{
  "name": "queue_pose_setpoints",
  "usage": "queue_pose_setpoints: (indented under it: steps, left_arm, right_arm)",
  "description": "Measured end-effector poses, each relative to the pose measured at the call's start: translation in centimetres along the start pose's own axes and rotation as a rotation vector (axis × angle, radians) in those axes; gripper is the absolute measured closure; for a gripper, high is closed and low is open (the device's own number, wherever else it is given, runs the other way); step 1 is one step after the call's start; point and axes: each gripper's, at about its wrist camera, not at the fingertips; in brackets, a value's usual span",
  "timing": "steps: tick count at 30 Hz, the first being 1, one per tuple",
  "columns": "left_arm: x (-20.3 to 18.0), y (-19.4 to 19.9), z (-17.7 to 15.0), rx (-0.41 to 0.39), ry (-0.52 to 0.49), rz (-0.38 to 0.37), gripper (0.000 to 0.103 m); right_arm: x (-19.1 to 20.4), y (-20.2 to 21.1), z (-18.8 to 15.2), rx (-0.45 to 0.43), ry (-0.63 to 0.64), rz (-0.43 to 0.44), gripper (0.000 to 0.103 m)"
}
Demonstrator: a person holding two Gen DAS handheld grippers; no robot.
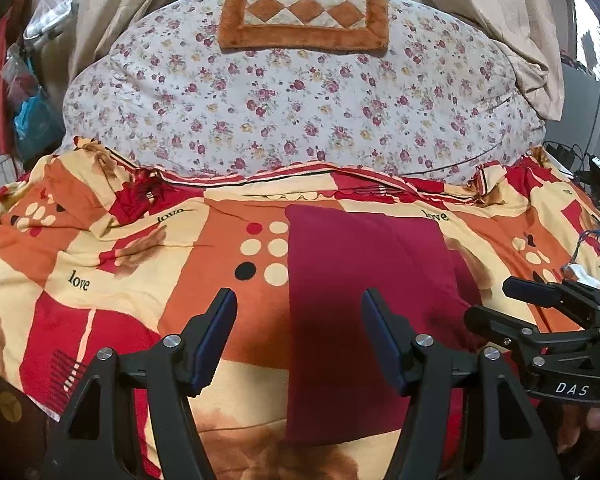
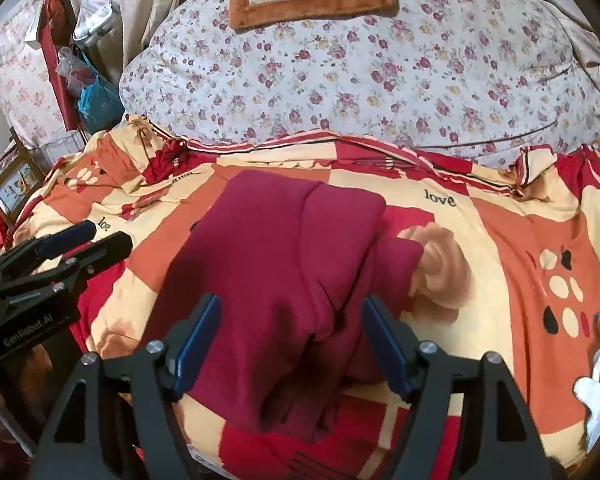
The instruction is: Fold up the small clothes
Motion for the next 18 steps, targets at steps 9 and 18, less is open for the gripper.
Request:
queue_pose_setpoints:
  steps: [9,18]
  left_arm:
    - [0.70,0.18,-0.06,-0.014,0.020,0.042,0.059]
    - [0.81,-0.43,-0.20,-0.002,0.035,0.058,0.059]
  right_arm:
    - [0.39,0.28,0.42,-0.031,-0.020,-0.080,0.019]
    - [0.43,0.03,0.37,-0.033,-0.046,-0.101,0.018]
Point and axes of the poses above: each gripper's, at about its wrist camera, not at the fingertips, and y roughly against the way its jaws point, x to its left, z to its top, and after that the axes turned 6 degrees about x, right-handed
